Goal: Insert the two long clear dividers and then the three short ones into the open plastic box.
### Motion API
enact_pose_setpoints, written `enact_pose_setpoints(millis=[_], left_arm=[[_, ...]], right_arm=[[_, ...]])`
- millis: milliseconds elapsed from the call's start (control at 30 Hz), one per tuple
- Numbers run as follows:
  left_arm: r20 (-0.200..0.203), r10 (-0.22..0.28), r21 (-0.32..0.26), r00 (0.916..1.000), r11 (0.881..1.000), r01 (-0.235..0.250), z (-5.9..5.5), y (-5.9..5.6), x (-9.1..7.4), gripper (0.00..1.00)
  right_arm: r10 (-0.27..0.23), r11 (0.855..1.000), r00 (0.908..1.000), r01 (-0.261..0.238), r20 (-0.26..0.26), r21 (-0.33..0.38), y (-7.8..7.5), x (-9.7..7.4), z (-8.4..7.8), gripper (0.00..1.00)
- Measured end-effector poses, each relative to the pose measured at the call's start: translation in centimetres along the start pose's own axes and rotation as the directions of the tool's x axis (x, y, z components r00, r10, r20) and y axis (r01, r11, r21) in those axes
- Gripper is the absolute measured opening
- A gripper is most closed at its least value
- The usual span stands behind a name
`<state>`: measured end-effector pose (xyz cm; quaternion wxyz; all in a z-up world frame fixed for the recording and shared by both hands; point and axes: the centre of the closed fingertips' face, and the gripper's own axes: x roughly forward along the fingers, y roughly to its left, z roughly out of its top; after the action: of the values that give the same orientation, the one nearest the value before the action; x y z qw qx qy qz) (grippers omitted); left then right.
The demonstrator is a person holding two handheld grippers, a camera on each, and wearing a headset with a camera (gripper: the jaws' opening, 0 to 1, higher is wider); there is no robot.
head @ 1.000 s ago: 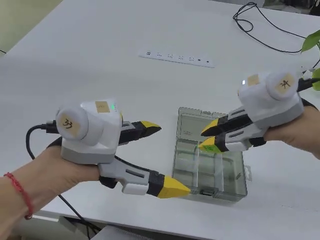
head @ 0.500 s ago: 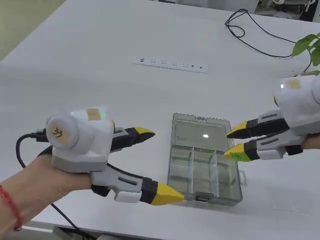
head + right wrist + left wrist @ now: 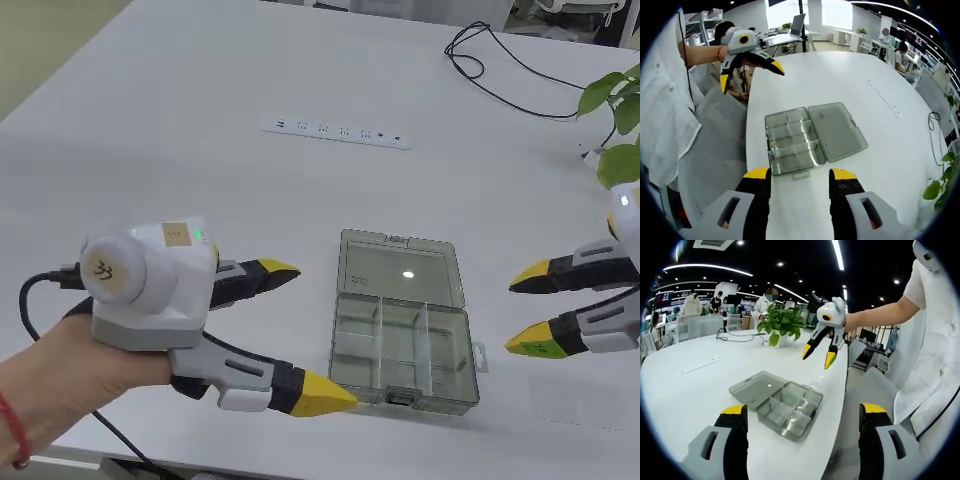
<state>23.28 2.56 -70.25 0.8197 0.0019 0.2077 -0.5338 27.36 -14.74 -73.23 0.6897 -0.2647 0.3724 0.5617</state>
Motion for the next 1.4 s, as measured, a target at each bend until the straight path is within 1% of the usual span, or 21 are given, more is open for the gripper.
enact_pose_setpoints(millis=[33, 167, 300, 367, 433, 500, 533, 567, 600, 633, 767, 833, 933, 1000, 1100, 1200, 1267, 1300, 1333, 1400], left_arm=[[0.001, 0.002, -0.001, 1.0, 1.0, -0.002, 0.0, 0.1, 0.0, 0.94], [0.001, 0.005, 0.0, 1.0, 1.0, -0.005, 0.1, 0.1, -0.1, 0.94], [0.004, 0.009, -0.001, 1.0, 1.0, -0.009, 0.2, 0.2, -0.2, 0.94], [0.005, 0.011, -0.004, 0.9999, 1.0, -0.011, 0.2, 0.2, -0.2, 0.94], [0.004, 0.012, -0.003, 0.9999, 1.0, -0.012, 0.2, 0.2, -0.2, 0.94], [0.003, 0.012, -0.004, 0.9999, 1.0, -0.012, 0.1, 0.2, -0.2, 0.94], [0.003, 0.011, -0.005, 0.9999, 1.0, -0.011, 0.1, 0.1, -0.2, 0.94], [0.005, 0.01, -0.007, 0.9999, 1.0, -0.01, 0.1, 0.1, -0.3, 0.94], [0.006, 0.011, -0.007, 0.9999, 1.0, -0.01, 0.2, 0.1, -0.3, 0.94], [0.007, 0.011, -0.008, 0.9999, 1.0, -0.011, 0.1, 0.1, -0.3, 0.94], [0.005, 0.014, -0.011, 0.9999, 1.0, -0.014, 0.1, 0.1, -0.3, 0.93], [0.006, 0.015, -0.013, 0.9999, 1.0, -0.015, 0.1, 0.0, -0.3, 0.93], [0.004, 0.017, -0.015, 0.9999, 1.0, -0.017, 0.0, 0.0, -0.3, 0.93], [0.005, 0.017, -0.016, 0.9998, 1.0, -0.017, 0.0, 0.0, -0.3, 0.93], [0.006, 0.017, -0.018, 0.9998, 1.0, -0.017, 0.0, -0.1, -0.3, 0.93], [0.005, 0.016, -0.019, 0.9999, 1.0, -0.016, 0.0, -0.1, -0.3, 0.93], [0.006, 0.015, -0.019, 0.9999, 1.0, -0.015, 0.1, 0.0, -0.3, 0.93], [0.007, 0.013, -0.018, 0.9999, 1.0, -0.013, 0.2, 0.0, -0.3, 0.93], [0.008, 0.013, -0.017, 0.9999, 1.0, -0.013, 0.2, 0.0, -0.2, 0.93], [0.007, 0.013, -0.017, 0.9999, 1.0, -0.013, 0.2, 0.1, -0.2, 0.93]], right_arm=[[0.002, 1.0, 0.9997, -0.002, -0.026, -0.012, -0.1, -0.1, -0.9, 0.48], [0.01, 1.0, 0.9966, -0.012, -0.082, -0.026, 0.0, 0.2, -3.0, 0.5], [0.027, 0.998, 0.9901, -0.033, -0.138, -0.044, 0.4, 0.6, -5.1, 0.52], [0.039, 0.997, 0.9824, -0.05, -0.183, -0.058, 0.6, 0.8, -6.4, 0.53], [0.044, 0.996, 0.9759, -0.06, -0.214, -0.07, 0.7, 1.1, -7.6, 0.54], [0.047, 0.994, 0.9711, -0.068, -0.234, -0.08, 0.7, 1.5, -8.5, 0.54], [0.043, 0.994, 0.967, -0.067, -0.251, -0.088, 0.5, 1.6, -9.0, 0.54], [0.037, 0.992, 0.9596, -0.068, -0.279, -0.105, 0.4, 1.7, -9.7, 0.54], [0.035, 0.992, 0.9578, -0.069, -0.285, -0.109, 0.3, 1.8, -9.9, 0.54], [0.034, 0.99, 0.9535, -0.074, -0.299, -0.121, 0.2, 2.0, -10.4, 0.54], [0.043, 0.987, 0.9407, -0.091, -0.337, -0.13, 0.3, 2.8, -11.8, 0.53], [0.039, 0.983, 0.9288, -0.102, -0.369, -0.153, 0.4, 3.3, -12.6, 0.51], [0.032, 0.978, 0.9188, -0.11, -0.394, -0.177, 0.3, 3.7, -13.3, 0.51], [0.03, 0.976, 0.9148, -0.113, -0.403, -0.184, 0.2, 3.9, -13.6, 0.51], [0.026, 0.974, 0.9113, -0.115, -0.411, -0.194, 0.2, 4.1, -13.7, 0.49], [0.017, 0.97, 0.9052, -0.117, -0.425, -0.211, 0.0, 4.2, -14.1, 0.48], [0.019, 0.97, 0.9044, -0.119, -0.426, -0.21, 0.0, 4.3, -14.2, 0.47], [0.004, 0.971, 0.9059, -0.105, -0.423, -0.215, -0.2, 4.2, -14.0, 0.45], [0.001, 0.971, 0.9068, -0.102, -0.422, -0.216, -0.3, 4.3, -14.0, 0.44], [-0.014, 0.964, 0.9058, -0.101, -0.424, -0.248, -0.3, 4.3, -14.1, 0.43]])
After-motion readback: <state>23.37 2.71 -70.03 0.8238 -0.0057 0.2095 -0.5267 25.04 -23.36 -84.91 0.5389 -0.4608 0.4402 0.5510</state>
